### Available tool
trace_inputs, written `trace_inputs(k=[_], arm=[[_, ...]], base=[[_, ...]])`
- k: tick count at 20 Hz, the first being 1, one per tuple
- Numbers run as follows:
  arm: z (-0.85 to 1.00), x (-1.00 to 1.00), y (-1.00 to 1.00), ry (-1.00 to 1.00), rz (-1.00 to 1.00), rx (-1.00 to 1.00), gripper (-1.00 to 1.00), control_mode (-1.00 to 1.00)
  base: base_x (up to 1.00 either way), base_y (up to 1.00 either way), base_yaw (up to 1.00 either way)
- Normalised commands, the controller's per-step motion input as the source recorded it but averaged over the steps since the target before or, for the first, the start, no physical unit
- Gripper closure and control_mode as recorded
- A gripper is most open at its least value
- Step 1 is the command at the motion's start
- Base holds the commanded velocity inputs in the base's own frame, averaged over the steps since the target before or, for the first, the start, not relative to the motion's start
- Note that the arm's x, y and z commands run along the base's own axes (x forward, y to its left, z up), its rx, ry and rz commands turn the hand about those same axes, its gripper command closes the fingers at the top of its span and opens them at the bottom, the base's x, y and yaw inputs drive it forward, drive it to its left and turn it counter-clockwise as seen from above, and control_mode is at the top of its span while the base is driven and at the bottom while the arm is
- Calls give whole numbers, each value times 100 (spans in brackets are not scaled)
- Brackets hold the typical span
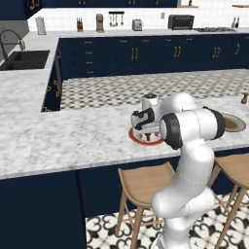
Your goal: Pick the chicken drumstick and onion from their plates and place them in the bowl. Then put the bowl in the fridge.
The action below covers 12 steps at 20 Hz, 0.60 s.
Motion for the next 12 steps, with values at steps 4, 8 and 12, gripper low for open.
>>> trace_inputs(k=[4, 8, 12], arm=[[-51, 70, -4, 1, 0, 0, -100, -100], [-47, 30, -14, 1, 0, 0, -100, -100], [-48, 17, -8, 0, 0, 0, 100, -100]], base=[[0, 0, 0], [0, 0, 0], [0, 0, 0]])
